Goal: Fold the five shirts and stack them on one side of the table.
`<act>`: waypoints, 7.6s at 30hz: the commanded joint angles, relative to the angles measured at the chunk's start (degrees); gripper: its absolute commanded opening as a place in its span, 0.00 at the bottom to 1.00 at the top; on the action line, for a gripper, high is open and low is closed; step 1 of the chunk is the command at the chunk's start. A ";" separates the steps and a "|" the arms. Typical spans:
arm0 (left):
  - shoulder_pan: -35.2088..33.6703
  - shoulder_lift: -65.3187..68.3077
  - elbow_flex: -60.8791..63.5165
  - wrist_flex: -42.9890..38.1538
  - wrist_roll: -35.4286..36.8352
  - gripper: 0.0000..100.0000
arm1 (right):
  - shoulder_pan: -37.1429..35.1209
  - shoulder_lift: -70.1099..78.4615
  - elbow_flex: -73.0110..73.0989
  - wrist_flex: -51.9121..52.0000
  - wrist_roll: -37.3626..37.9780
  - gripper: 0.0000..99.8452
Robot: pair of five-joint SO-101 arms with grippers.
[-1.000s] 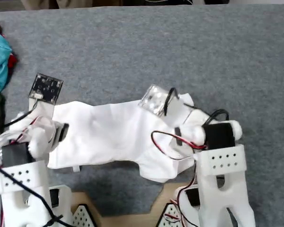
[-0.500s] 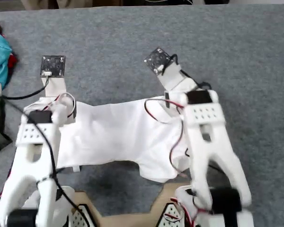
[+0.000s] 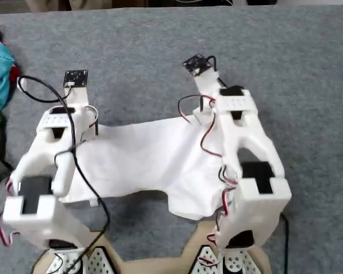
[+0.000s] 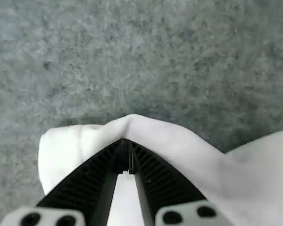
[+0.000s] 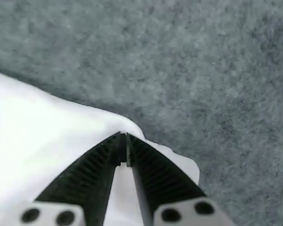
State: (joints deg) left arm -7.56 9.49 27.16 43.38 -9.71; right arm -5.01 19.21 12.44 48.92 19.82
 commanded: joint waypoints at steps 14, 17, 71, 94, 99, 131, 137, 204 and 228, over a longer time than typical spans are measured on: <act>-8.35 15.69 -35.96 20.13 5.01 0.02 | 5.58 8.04 -15.69 7.12 0.18 0.01; -8.00 16.75 -39.82 22.51 5.01 0.02 | 5.49 6.02 -15.43 7.12 0.18 0.01; -8.88 -77.93 31.03 35.43 -16.79 0.02 | -22.99 -62.73 53.58 28.13 29.54 0.14; -8.62 -77.85 31.12 35.52 -16.70 0.02 | -25.89 -63.60 69.14 9.14 25.49 0.13; -8.62 -77.85 31.12 35.78 -16.70 0.02 | -25.80 -63.52 69.14 9.14 25.49 0.02; -8.88 -77.85 31.12 36.04 -16.79 0.02 | -17.71 -60.53 35.12 22.24 28.66 0.00; -8.88 -77.85 30.68 37.54 -16.79 0.02 | -14.20 -48.48 28.18 19.78 32.53 0.00; -8.70 -77.85 31.03 37.45 -16.79 0.02 | -16.40 -8.84 -1.19 26.73 26.46 0.03; -8.97 -76.62 28.84 35.78 -12.13 0.02 | -14.02 9.45 -56.48 53.27 20.31 0.03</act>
State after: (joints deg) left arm -15.91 -67.78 58.55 80.22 -24.75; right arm -20.66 31.34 -36.79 99.74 42.42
